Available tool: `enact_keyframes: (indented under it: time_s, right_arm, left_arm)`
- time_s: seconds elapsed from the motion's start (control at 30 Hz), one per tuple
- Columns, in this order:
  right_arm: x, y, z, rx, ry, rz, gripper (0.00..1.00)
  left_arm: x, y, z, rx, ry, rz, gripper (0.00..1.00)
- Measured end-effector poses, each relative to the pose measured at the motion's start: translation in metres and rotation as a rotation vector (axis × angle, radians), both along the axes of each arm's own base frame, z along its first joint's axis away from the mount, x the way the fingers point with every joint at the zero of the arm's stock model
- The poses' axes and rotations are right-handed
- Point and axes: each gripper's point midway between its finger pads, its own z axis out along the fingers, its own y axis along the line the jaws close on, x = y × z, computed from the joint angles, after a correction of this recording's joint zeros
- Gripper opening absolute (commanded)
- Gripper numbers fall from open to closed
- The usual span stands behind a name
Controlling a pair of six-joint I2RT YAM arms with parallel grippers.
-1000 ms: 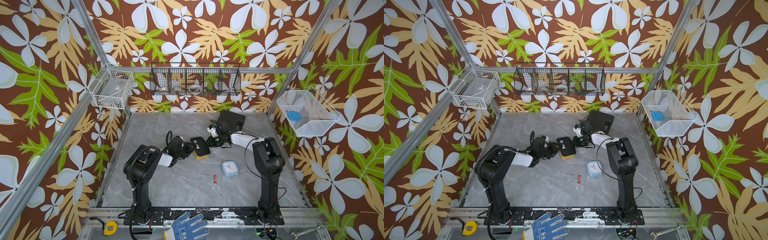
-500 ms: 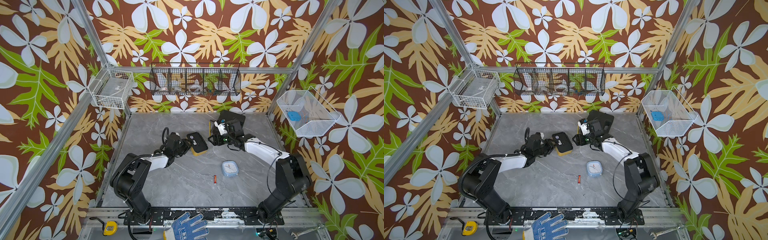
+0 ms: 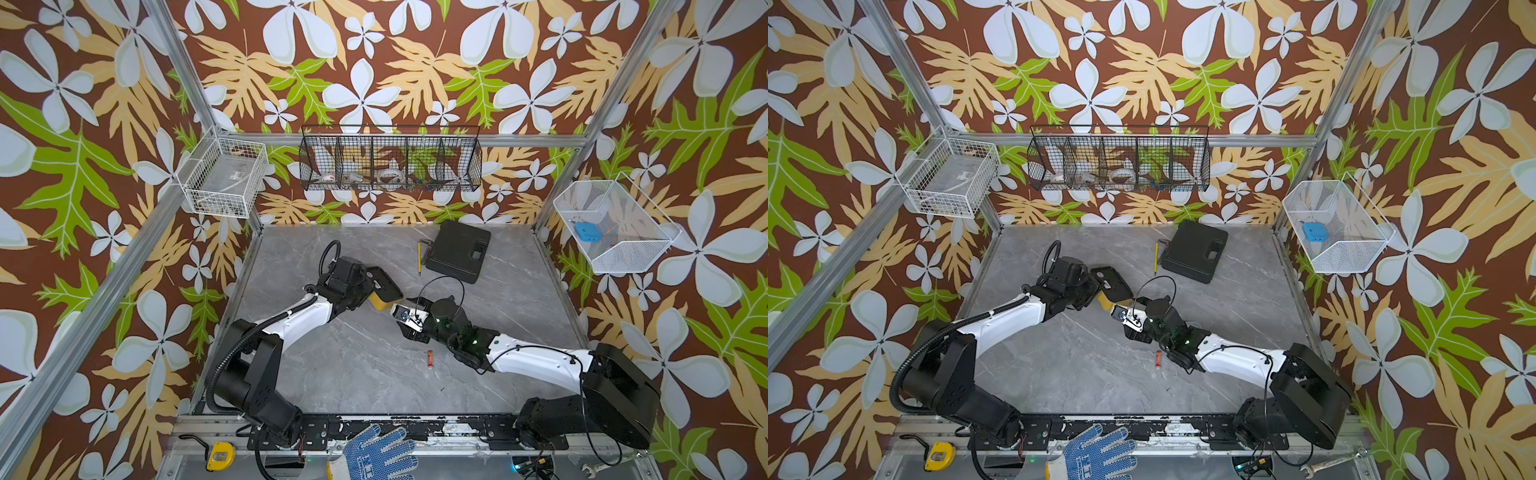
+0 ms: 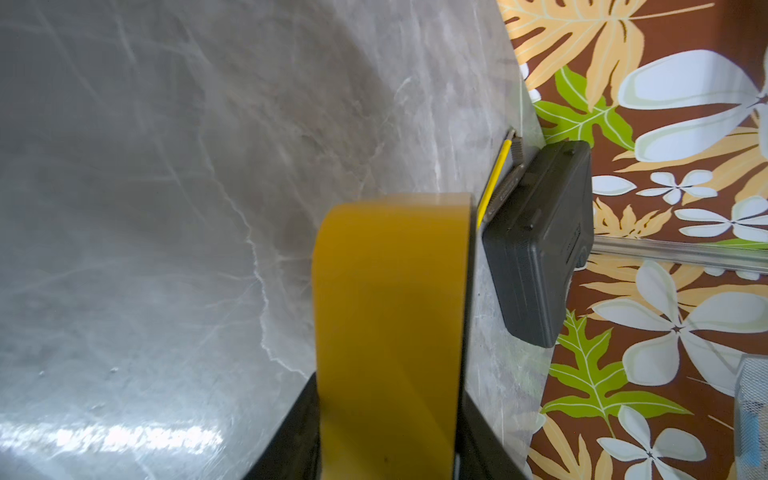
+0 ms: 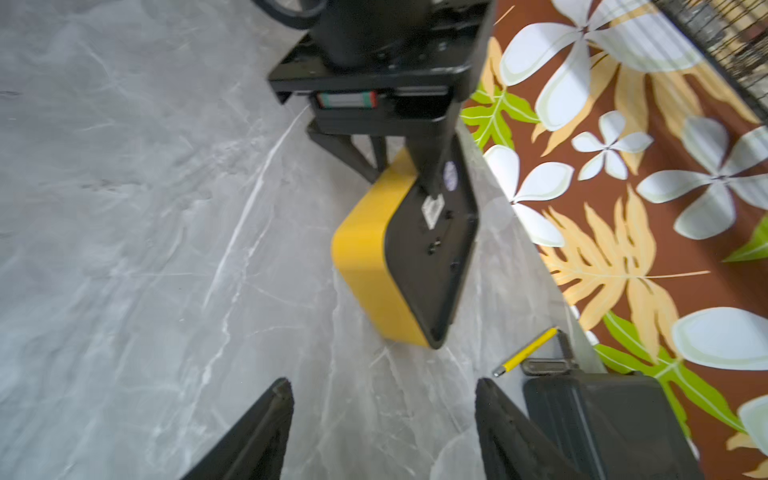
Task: Insert the battery into the alarm
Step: Adjust the alarm at the center of the board.
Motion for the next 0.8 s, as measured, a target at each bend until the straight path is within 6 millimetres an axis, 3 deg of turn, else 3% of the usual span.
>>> enact_keyframes:
  time_s: [0.4, 0.67, 0.8]
  right_arm:
    - [-0.002, 0.022, -0.031, -0.096, -0.065, 0.08, 0.72]
    - [0.023, 0.029, -0.043, -0.12, -0.117, -0.028, 0.7]
    - [0.029, 0.032, -0.049, -0.131, -0.121, -0.05, 0.65]
  left_arm:
    - [-0.016, 0.0, 0.0, -0.022, 0.03, 0.011, 0.18]
    - [-0.023, -0.005, -0.003, -0.025, 0.049, 0.007, 0.19]
    - [-0.024, -0.006, -0.003, -0.036, 0.053, 0.014, 0.19]
